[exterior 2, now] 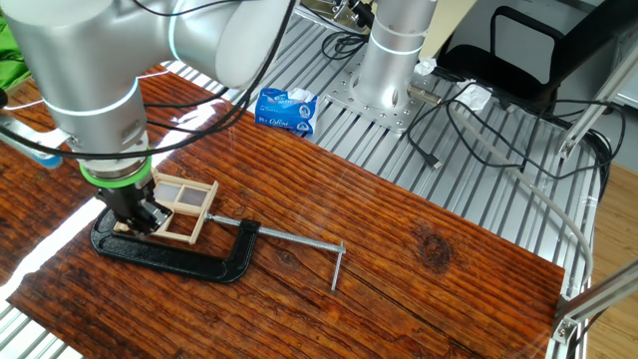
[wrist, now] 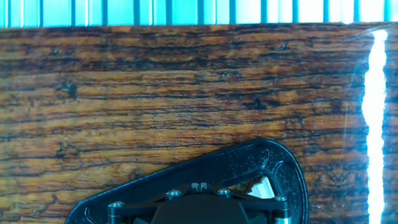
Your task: Close a sliding window
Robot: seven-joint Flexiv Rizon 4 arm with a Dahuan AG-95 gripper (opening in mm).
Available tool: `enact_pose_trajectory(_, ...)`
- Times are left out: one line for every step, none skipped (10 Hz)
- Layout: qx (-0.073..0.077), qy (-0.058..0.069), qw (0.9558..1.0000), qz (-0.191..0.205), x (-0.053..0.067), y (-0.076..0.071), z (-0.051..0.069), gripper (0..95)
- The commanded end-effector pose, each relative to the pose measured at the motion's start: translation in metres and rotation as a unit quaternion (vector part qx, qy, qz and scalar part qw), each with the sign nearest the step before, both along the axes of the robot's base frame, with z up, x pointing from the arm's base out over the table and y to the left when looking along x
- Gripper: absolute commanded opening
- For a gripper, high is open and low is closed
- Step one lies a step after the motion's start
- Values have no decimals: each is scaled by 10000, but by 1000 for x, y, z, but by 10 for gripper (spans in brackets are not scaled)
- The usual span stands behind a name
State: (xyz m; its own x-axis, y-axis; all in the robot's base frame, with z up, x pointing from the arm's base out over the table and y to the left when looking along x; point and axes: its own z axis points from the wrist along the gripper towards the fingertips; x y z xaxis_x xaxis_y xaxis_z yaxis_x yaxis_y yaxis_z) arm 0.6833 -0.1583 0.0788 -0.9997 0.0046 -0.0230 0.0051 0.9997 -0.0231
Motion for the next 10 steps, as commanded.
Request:
enact_pose_trajectory(-39, 42, 9999, 91, 0, 0, 0, 0)
enact_pose_trajectory(-12, 65, 9999, 157, 0, 0, 0, 0)
enact_pose_trajectory(-7, 84, 9998, 203, -3, -2, 1, 0)
enact_pose_trajectory(-2, 95, 9996, 250, -9, -6, 2, 0)
enact_pose_trajectory(-2, 93, 9995, 294, -14, -10, 3, 0)
enact_pose_trajectory(-15, 88, 9993, 359, -22, -17, 2, 0)
enact_pose_trajectory(-18, 79, 9992, 381, -25, -20, 2, 0)
enact_pose_trajectory(-22, 35, 9989, 467, -34, -28, 1, 0)
enact_pose_trajectory(-12, 29, 9987, 518, -39, -32, -1, 0)
enact_pose_trajectory(-15, 21, 9984, 560, -44, -35, -2, 0)
